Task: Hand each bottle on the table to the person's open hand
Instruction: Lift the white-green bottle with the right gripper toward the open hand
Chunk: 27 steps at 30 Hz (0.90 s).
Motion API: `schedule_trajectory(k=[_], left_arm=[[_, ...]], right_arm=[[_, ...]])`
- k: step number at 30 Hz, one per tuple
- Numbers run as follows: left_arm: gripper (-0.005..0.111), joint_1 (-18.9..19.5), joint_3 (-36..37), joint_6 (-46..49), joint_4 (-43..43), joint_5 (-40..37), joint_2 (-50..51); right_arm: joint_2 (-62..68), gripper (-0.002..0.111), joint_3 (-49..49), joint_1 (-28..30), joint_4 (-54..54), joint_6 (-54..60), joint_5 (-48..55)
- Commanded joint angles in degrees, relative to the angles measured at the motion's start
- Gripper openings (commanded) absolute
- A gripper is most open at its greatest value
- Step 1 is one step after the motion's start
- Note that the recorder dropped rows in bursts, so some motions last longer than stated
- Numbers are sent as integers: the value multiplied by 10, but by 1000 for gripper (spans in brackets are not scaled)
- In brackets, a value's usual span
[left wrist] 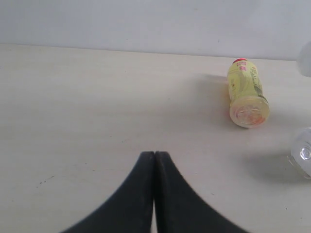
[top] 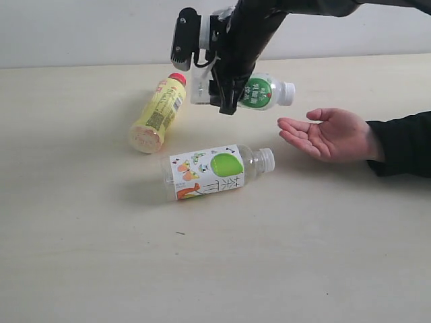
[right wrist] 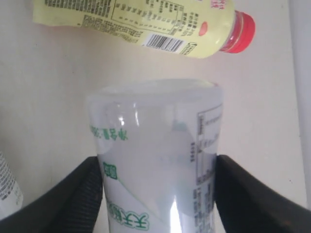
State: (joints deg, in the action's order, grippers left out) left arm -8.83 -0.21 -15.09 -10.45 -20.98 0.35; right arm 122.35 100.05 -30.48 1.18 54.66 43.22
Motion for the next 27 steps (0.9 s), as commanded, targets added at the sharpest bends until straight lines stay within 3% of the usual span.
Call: schedule_trajectory(k=[1,10,20,27], left_arm=[[2,-3,2,1,0,3,-4],[2,-3,2,1,0,3,-4],[2,-3,2,1,0,3,-4],[2,-3,2,1,0,3,-4]], right_arm=[[-26,0,4,-1,-1,-52,3],[-61,0,4,-1,-26,-324,18],[-68,0,4,-1,-258,-652,159],[-67,0,4,5,-265,-705,267]])
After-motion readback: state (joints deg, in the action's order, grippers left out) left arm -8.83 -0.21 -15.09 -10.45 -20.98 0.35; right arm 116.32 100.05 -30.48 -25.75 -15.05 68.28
